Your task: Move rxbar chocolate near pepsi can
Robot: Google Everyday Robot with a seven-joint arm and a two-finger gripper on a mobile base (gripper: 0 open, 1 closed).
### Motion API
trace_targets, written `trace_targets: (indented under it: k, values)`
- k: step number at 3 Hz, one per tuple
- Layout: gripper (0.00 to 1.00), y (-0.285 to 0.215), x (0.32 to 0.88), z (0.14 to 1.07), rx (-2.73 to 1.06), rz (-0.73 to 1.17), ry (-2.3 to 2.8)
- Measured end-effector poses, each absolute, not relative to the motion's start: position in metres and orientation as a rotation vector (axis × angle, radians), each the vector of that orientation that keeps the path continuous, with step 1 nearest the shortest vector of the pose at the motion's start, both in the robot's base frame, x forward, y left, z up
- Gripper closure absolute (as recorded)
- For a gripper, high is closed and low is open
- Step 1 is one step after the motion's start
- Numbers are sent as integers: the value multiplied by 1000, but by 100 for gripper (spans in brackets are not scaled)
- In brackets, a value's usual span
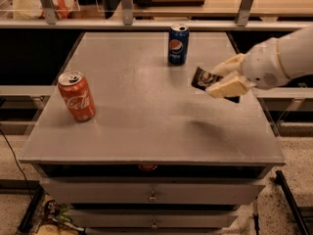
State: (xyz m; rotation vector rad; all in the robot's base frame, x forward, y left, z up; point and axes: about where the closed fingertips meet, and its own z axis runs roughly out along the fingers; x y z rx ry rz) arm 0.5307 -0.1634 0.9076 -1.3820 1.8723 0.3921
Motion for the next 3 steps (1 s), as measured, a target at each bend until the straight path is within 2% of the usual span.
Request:
trace_targets:
  k: [3]
  values:
    - [100,-111,659,892,-1415,445,1798]
